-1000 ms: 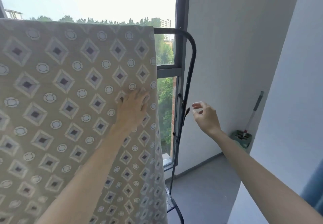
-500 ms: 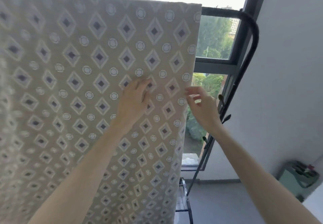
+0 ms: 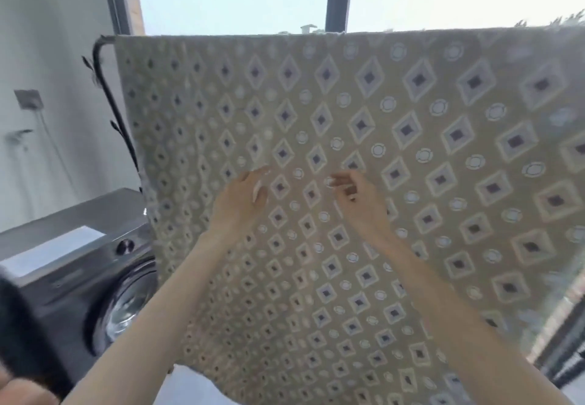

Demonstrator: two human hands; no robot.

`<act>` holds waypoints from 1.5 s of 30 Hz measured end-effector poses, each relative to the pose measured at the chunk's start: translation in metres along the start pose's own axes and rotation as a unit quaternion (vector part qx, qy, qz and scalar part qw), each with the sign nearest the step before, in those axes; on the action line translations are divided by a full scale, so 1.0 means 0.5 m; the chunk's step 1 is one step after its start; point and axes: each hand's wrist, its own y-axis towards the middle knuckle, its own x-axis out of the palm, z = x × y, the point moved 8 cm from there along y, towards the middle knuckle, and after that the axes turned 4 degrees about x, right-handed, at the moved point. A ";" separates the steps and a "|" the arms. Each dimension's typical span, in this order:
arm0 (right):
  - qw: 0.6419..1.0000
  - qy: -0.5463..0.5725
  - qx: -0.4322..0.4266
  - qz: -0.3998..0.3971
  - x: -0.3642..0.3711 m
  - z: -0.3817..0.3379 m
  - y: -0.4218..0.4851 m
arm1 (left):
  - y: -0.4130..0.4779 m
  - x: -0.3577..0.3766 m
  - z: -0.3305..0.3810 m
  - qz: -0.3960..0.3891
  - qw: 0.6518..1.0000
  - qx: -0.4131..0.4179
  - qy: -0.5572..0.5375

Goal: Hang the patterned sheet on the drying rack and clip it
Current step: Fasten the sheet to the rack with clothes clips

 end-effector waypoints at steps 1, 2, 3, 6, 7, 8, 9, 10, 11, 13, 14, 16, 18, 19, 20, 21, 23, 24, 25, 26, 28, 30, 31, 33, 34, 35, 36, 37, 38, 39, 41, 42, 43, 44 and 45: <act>1.000 0.005 0.000 -0.009 0.050 -0.016 0.010 | -0.003 -0.031 -0.048 0.001 1.000 -0.013 0.014; 1.000 0.007 0.001 -0.016 0.099 -0.032 0.019 | -0.008 -0.060 -0.097 0.001 0.999 -0.030 0.025; 1.000 0.009 0.003 -0.025 0.149 -0.048 0.028 | -0.012 -0.089 -0.144 0.003 0.999 -0.041 0.032; 0.999 0.012 0.001 -0.040 0.287 -0.098 0.061 | -0.022 -0.167 -0.271 0.005 0.998 -0.056 0.042; 0.999 0.013 -0.002 -0.046 0.331 -0.114 0.073 | -0.026 -0.191 -0.310 0.009 0.997 -0.064 0.043; 0.999 0.013 -0.004 -0.053 0.375 -0.129 0.085 | -0.032 -0.214 -0.350 0.012 0.996 -0.078 0.047; 0.998 0.012 -0.008 -0.062 0.417 -0.144 0.095 | -0.039 -0.235 -0.387 0.018 0.995 -0.086 0.056; 0.997 0.013 -0.012 -0.072 0.459 -0.157 0.106 | -0.046 -0.253 -0.424 0.022 0.993 -0.096 0.066; 0.996 0.014 -0.017 -0.084 0.502 -0.169 0.117 | -0.053 -0.269 -0.460 0.025 0.992 -0.103 0.073; 0.994 0.014 -0.025 -0.106 0.587 -0.188 0.138 | -0.066 -0.296 -0.532 0.031 0.990 -0.120 0.071; 0.993 0.013 -0.027 -0.117 0.630 -0.194 0.149 | -0.071 -0.306 -0.569 0.031 0.989 -0.130 0.070; 0.990 0.012 -0.034 -0.137 0.715 -0.204 0.172 | -0.080 -0.322 -0.646 0.036 0.986 -0.148 0.072; 0.987 0.009 -0.050 -0.152 0.799 -0.213 0.196 | -0.085 -0.332 -0.722 0.041 0.982 -0.168 0.075; 0.986 0.009 -0.055 -0.160 0.841 -0.215 0.210 | -0.084 -0.335 -0.760 0.042 0.980 -0.178 0.078; 0.984 0.010 -0.056 -0.169 0.883 -0.215 0.226 | -0.079 -0.335 -0.799 0.039 0.978 -0.189 0.082; 0.982 0.013 -0.055 -0.178 0.923 -0.214 0.243 | -0.071 -0.335 -0.838 0.037 0.976 -0.199 0.087; 0.979 0.018 -0.048 -0.195 0.995 -0.212 0.281 | -0.046 -0.336 -0.908 0.032 0.971 -0.216 0.093; 0.978 0.020 -0.048 -0.201 1.027 -0.213 0.302 | -0.029 -0.335 -0.942 0.031 0.970 -0.224 0.092; 0.977 0.023 -0.050 -0.206 1.056 -0.214 0.323 | -0.011 -0.333 -0.974 0.031 0.968 -0.232 0.089; 0.976 0.024 -0.053 -0.208 1.082 -0.214 0.342 | 0.008 -0.330 -1.001 0.030 0.967 -0.239 0.084; 0.975 0.017 -0.053 -0.213 1.130 -0.205 0.376 | 0.043 -0.318 -1.050 0.026 0.966 -0.249 0.070; 0.973 0.007 -0.045 -0.225 1.178 -0.185 0.404 | 0.076 -0.301 -1.093 0.029 0.967 -0.251 0.042; 0.972 0.002 -0.038 -0.233 1.201 -0.172 0.415 | 0.090 -0.292 -1.113 0.030 0.967 -0.252 0.028; 0.971 -0.013 -0.024 -0.236 1.242 -0.140 0.436 | 0.118 -0.268 -1.151 0.022 0.966 -0.258 0.008; 0.972 -0.024 -0.018 -0.234 1.261 -0.122 0.446 | 0.131 -0.254 -1.170 0.017 0.965 -0.262 -0.005; 0.972 -0.035 -0.014 -0.232 1.279 -0.102 0.455 | 0.145 -0.241 -1.187 0.014 0.963 -0.267 -0.021; 0.972 -0.041 -0.008 -0.229 1.294 -0.082 0.464 | 0.161 -0.228 -1.204 0.012 0.962 -0.270 -0.040; 0.973 -0.048 -0.002 -0.226 1.307 -0.062 0.472 | 0.179 -0.213 -1.219 0.008 0.961 -0.270 -0.059; 0.974 -0.060 0.003 -0.220 1.318 -0.043 0.479 | 0.197 -0.198 -1.230 0.002 0.960 -0.268 -0.077; 0.975 -0.076 0.005 -0.210 1.326 -0.026 0.486 | 0.215 -0.182 -1.240 -0.006 0.960 -0.263 -0.095; 0.977 -0.097 0.008 -0.188 1.339 0.002 0.499 | 0.252 -0.150 -1.257 -0.021 0.960 -0.248 -0.130; 0.979 -0.102 0.014 -0.178 1.345 0.016 0.506 | 0.271 -0.135 -1.265 -0.027 0.959 -0.240 -0.147; 0.979 -0.107 0.022 -0.171 1.351 0.028 0.514 | 0.290 -0.121 -1.273 -0.033 0.959 -0.230 -0.160; 0.979 -0.114 0.032 -0.169 1.360 0.042 0.523 | 0.308 -0.105 -1.282 -0.042 0.960 -0.219 -0.170; 0.976 -0.122 0.038 -0.174 1.368 0.053 0.530 | 0.322 -0.092 -1.286 -0.050 0.960 -0.210 -0.179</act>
